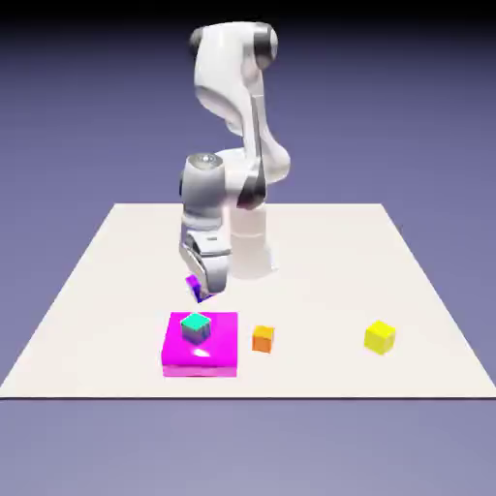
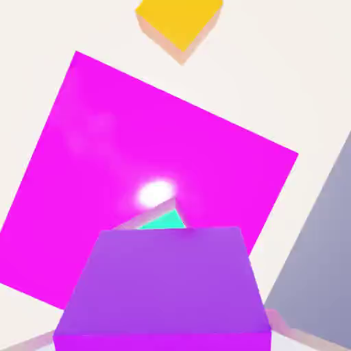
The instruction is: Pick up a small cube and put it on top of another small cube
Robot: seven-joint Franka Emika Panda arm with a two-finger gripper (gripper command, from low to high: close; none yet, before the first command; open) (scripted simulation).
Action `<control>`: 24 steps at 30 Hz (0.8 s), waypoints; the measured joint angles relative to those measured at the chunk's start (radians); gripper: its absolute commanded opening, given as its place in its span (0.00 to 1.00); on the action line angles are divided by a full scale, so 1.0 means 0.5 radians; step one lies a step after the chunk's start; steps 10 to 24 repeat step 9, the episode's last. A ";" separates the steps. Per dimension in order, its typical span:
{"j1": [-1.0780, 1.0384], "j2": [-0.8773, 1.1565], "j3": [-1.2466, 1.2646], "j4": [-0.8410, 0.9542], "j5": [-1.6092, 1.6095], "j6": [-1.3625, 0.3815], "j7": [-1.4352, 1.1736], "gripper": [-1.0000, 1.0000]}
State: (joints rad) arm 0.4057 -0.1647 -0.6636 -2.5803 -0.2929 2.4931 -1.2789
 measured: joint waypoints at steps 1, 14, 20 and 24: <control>0.002 0.072 0.000 -0.008 0.066 0.071 -0.047 0.00; 0.016 0.462 0.000 -0.051 0.425 0.456 -0.303 1.00; 0.016 0.462 0.000 -0.051 0.425 0.456 -0.303 1.00; 0.016 0.462 0.000 -0.051 0.425 0.456 -0.303 1.00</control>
